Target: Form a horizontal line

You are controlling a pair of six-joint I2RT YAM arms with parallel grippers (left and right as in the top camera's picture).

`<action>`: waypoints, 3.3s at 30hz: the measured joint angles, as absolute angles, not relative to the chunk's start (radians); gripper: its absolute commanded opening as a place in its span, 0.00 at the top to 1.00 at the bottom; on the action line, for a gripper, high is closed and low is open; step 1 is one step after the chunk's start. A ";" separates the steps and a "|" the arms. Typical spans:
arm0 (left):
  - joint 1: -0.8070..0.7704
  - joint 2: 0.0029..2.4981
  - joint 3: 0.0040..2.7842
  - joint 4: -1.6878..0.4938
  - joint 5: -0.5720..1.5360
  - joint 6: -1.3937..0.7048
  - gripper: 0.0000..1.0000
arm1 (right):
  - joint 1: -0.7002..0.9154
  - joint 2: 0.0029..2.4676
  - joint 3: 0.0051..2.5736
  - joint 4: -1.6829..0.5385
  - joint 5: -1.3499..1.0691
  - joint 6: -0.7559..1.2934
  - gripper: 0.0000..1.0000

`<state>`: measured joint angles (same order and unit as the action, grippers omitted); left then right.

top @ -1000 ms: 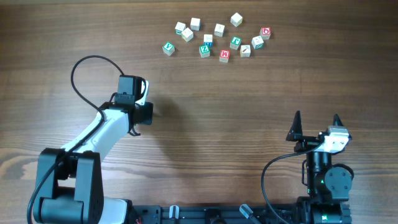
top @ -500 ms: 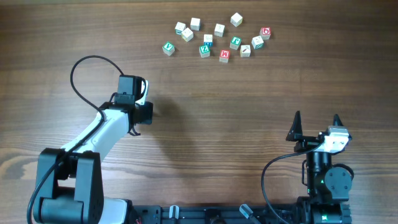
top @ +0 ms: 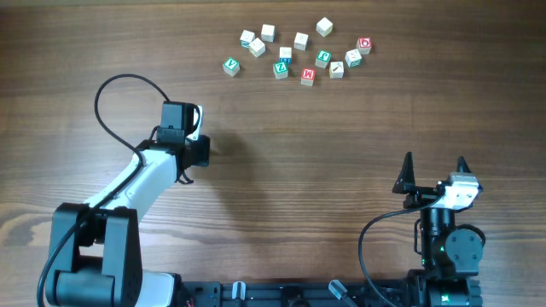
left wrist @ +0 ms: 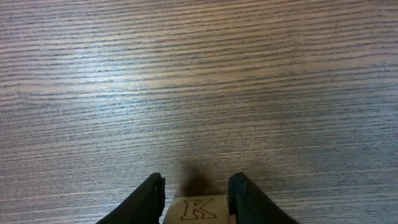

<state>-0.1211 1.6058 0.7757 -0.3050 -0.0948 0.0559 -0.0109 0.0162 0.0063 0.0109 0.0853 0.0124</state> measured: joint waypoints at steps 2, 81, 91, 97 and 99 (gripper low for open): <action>-0.121 1.606 0.776 -0.305 -0.095 0.069 0.56 | -0.011 0.016 0.006 0.011 0.085 0.012 0.00; -0.121 0.649 0.853 -0.790 -0.057 0.043 0.00 | -0.011 0.016 0.006 0.011 0.085 0.012 0.00; -0.121 0.640 0.854 -1.026 -0.054 0.043 0.00 | -0.011 0.016 0.006 0.011 0.085 0.012 0.00; -0.121 0.640 0.860 -1.063 -0.054 0.031 0.00 | -0.011 0.016 0.006 0.011 0.085 0.012 0.00; -0.121 0.641 0.886 -1.071 -0.054 0.028 0.00 | -0.011 0.016 0.006 0.011 0.085 0.012 0.00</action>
